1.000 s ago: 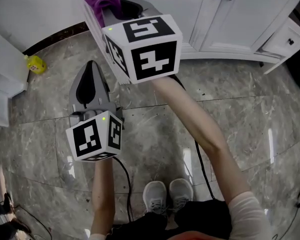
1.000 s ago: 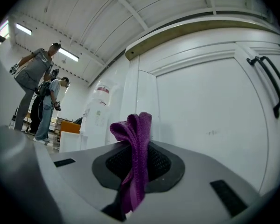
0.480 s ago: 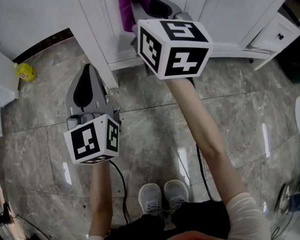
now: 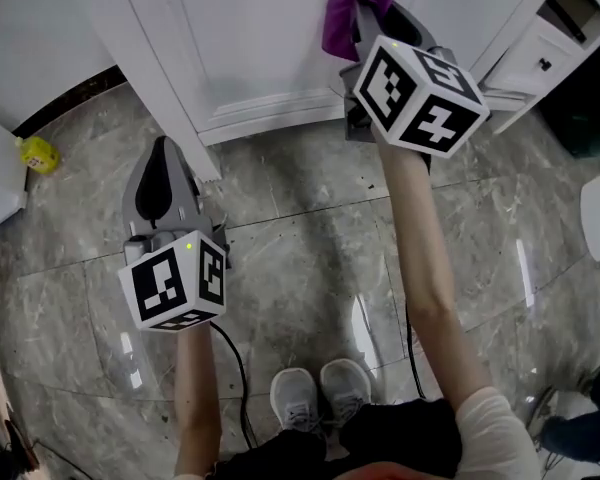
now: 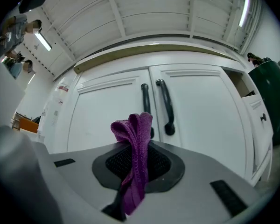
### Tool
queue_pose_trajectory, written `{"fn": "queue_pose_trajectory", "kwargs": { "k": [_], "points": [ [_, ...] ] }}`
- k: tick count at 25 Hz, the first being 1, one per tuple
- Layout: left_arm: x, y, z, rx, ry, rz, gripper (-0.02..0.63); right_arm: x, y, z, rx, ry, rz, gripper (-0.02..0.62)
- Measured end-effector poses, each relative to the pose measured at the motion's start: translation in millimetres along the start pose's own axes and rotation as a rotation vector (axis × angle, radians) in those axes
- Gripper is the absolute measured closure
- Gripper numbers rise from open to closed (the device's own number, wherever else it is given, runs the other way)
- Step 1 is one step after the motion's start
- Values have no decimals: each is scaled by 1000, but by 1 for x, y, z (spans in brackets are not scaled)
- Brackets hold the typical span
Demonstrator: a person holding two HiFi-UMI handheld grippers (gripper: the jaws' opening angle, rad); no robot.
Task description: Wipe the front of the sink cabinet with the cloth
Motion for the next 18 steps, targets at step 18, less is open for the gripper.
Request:
{"fn": "queue_pose_trajectory", "kwargs": {
  "k": [18],
  "points": [
    [2,1,0,-5,-8,20,601,-18,-6,14,-11,59,9,541]
  ]
}}
Point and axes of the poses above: the fingertips, and each gripper's own axes: z backward along the fingers, x to its left, y out of its underside, the point moved 8 cm from there along z, backward along the fingers, and after that the axes turned 3 degrees about -y, right-handed, at the moved point
